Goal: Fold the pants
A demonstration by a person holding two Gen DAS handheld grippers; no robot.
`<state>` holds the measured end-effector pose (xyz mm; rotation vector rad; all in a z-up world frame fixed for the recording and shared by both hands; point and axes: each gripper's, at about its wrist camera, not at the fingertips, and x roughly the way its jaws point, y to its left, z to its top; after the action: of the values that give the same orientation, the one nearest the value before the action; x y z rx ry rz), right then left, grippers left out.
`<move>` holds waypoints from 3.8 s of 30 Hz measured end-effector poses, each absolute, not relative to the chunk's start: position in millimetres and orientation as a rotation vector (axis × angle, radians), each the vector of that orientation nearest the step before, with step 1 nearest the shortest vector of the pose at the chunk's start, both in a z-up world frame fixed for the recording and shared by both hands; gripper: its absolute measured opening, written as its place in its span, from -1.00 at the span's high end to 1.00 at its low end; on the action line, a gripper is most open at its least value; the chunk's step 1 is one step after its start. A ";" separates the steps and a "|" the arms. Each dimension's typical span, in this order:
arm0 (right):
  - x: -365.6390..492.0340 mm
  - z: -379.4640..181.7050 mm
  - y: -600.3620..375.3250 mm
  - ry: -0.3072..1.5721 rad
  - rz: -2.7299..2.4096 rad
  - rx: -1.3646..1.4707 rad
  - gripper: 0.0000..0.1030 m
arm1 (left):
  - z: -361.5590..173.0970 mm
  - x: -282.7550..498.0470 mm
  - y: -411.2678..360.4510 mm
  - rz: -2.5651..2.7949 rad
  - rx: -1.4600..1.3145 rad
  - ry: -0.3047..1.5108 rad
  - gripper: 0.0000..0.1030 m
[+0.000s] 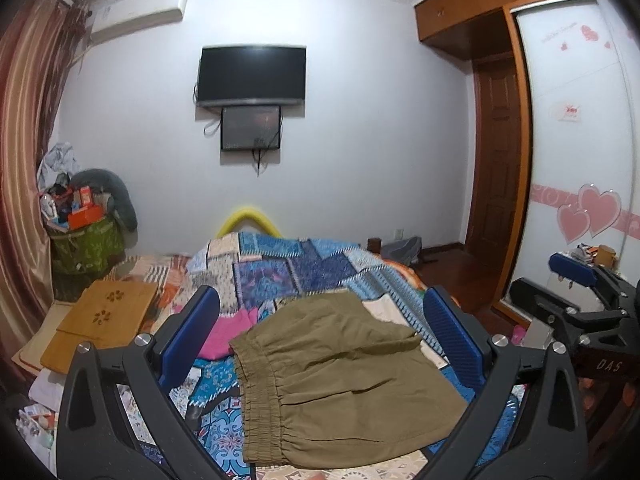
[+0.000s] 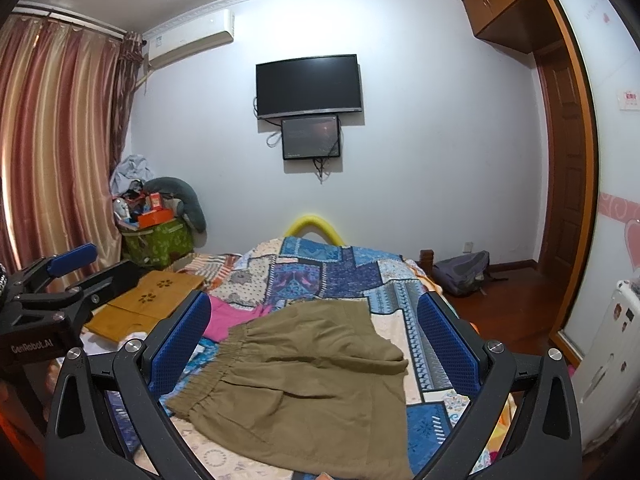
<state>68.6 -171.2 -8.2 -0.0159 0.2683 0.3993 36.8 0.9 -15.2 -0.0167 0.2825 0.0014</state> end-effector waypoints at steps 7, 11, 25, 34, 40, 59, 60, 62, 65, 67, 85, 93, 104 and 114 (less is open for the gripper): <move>111.5 -33.5 -182.4 0.327 0.337 -0.038 -0.99 | -56.9 102.9 23.7 0.046 -0.011 0.438 -1.00; 141.8 -54.4 -193.3 0.383 0.299 -0.059 -0.99 | -87.9 139.3 44.4 0.077 -0.020 0.521 -1.00; 248.1 -159.2 -220.2 0.737 0.241 -0.108 -0.99 | -195.3 236.1 96.8 0.096 -0.040 0.842 -1.00; 299.0 -211.9 -216.8 0.894 0.315 -0.094 -0.61 | -238.7 269.3 110.8 0.061 -0.044 0.999 -0.70; 326.3 -231.6 -212.4 0.950 0.344 -0.093 -0.22 | -254.4 278.5 118.4 0.015 -0.115 1.045 -0.55; 328.8 -243.6 -208.8 1.030 0.362 -0.128 0.98 | -255.6 282.2 112.0 0.017 -0.025 1.039 -0.06; 328.5 -244.3 -210.9 1.041 0.361 -0.124 0.98 | -256.9 282.7 113.7 0.014 -0.038 1.042 -0.06; 328.5 -245.6 -215.7 1.054 0.368 -0.102 1.00 | -258.1 283.0 117.9 -0.011 -0.064 1.046 -0.07; 327.8 -241.5 -217.9 1.060 0.386 -0.113 0.98 | -254.0 280.1 123.2 -0.034 -0.121 1.055 -0.08; 326.3 -235.3 -221.4 1.079 0.387 -0.113 0.87 | -245.3 277.0 125.6 -0.027 -0.132 1.043 -0.09; 387.7 -230.9 -198.7 1.039 0.458 0.002 0.02 | -257.5 329.1 129.3 -0.036 -0.148 1.101 -0.28; 369.4 -241.7 -182.7 0.980 0.445 -0.144 0.78 | -258.7 326.6 116.9 0.044 -0.004 1.062 -0.02; 372.9 -246.4 -175.1 1.015 0.382 -0.225 0.81 | -258.1 321.8 115.4 0.104 0.063 1.046 -0.06; 365.0 -204.0 -186.6 1.031 0.416 -0.139 0.42 | -189.9 304.7 138.4 0.093 0.031 0.920 -0.43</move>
<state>365.0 -186.6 -204.0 -0.1385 1.0311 0.4160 304.7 138.4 -189.9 0.0309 0.9200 0.0930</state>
